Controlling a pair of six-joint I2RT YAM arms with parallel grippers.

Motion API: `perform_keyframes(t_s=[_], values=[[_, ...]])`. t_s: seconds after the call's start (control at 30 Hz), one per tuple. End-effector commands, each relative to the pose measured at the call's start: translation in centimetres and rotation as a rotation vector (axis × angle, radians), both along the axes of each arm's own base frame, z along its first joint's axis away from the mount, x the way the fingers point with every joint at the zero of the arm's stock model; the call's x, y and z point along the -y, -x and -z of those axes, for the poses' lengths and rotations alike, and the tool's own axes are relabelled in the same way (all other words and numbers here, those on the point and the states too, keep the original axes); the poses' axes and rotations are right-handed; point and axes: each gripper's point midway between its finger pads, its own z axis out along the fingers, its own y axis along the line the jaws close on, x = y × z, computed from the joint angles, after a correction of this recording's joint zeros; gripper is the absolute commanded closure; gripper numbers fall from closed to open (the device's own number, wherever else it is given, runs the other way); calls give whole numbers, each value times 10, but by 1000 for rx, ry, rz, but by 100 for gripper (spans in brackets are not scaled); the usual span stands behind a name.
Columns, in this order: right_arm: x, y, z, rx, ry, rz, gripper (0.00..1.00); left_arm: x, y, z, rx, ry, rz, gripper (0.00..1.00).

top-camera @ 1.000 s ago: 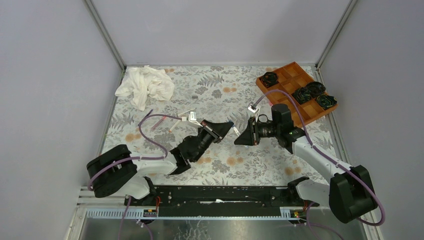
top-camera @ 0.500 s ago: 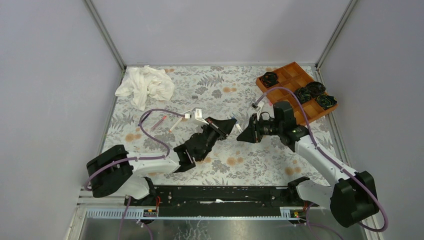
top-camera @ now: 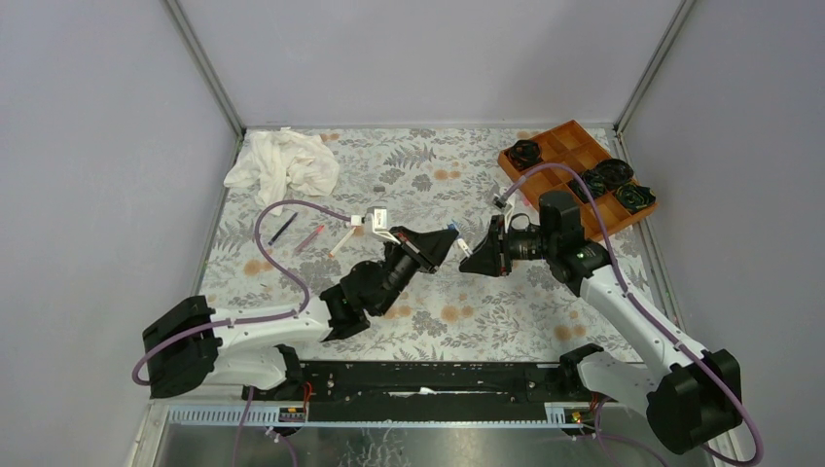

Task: Insert the pens into the pen caps
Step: Insert the pen cap onto the pen.

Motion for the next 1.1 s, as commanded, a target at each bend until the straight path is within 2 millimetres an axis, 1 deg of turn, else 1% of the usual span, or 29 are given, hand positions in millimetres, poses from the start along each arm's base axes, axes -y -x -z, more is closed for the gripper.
perform_keyframes(t_s=[0.0,0.1,0.17,0.27,0.37,0.43,0.53,0.6,0.63,0.7,0.77,0.83,0.93,1.07], values=[[-5,-20,-24,59,-64,63,100,17,23,4,15,16,121,100],[-9,-13,-28,26,-118,37,100,24,22,4,17,57,131,100],[-8,-17,-27,27,-120,61,100,30,21,9,11,57,125,100],[-6,-28,-20,44,-91,123,100,40,21,8,16,46,109,100],[-6,-26,-21,43,-96,109,100,48,19,11,12,8,91,100],[-6,-25,-21,46,-96,110,100,51,21,11,24,7,105,100],[-3,-30,-20,65,-66,135,100,52,30,8,79,27,156,100],[-3,-27,-21,70,-65,112,100,48,38,3,114,51,188,100],[-4,-21,-23,68,-77,75,100,44,40,2,124,63,191,100],[-7,-2,-30,75,-115,-50,100,33,42,-2,138,80,193,100],[-6,8,-31,90,-126,-108,100,20,39,-8,138,92,172,100],[-5,8,-28,93,-112,-107,100,9,35,-9,132,77,142,100],[-5,6,-24,75,-108,-89,100,0,32,-15,132,73,111,100],[-6,4,-23,64,-113,-72,100,-1,28,-18,125,83,96,100]])
